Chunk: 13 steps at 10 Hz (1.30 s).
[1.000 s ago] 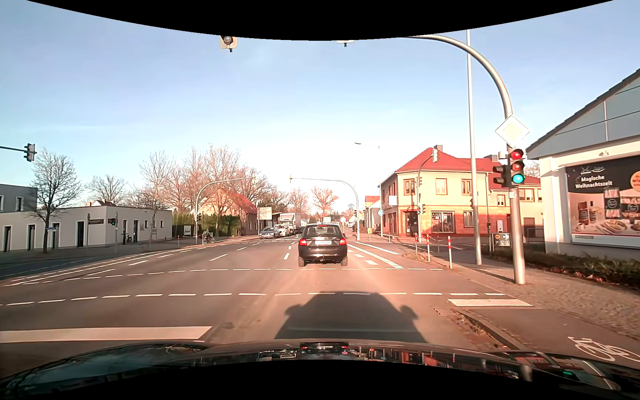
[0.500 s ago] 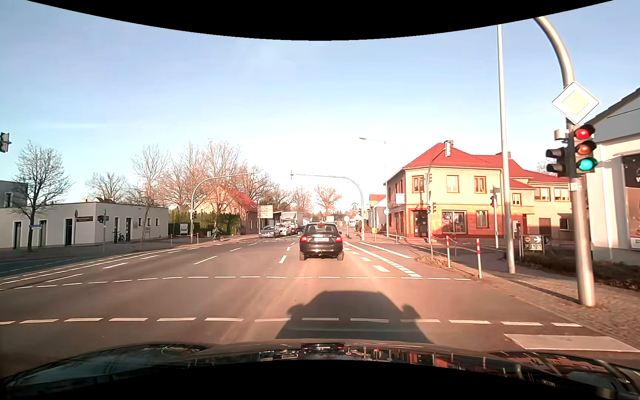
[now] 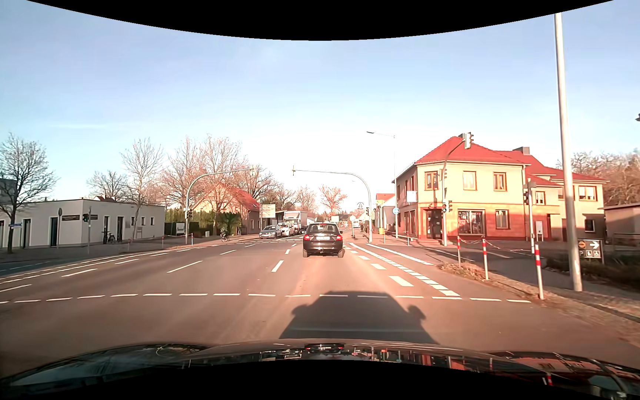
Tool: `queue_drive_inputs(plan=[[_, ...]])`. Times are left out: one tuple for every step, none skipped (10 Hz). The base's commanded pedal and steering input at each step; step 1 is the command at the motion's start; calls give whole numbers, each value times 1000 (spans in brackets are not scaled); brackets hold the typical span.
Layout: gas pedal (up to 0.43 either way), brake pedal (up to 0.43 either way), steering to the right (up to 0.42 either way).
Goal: Follow the waypoints while adhering to traffic rules and regulations
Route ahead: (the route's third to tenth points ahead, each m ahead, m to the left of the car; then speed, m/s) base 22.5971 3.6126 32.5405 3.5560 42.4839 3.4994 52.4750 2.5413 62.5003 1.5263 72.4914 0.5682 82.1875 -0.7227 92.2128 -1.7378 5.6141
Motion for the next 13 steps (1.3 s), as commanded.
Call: queue_drive_inputs(plan=[[287,0,-31],[280,0,-31],[280,0,-31],[248,0,-31],[240,0,-31],[228,0,-31],[220,0,-31],[197,0,-31],[189,0,-31],[189,0,-31],[177,0,-31],[177,0,-31],[177,0,-31]])
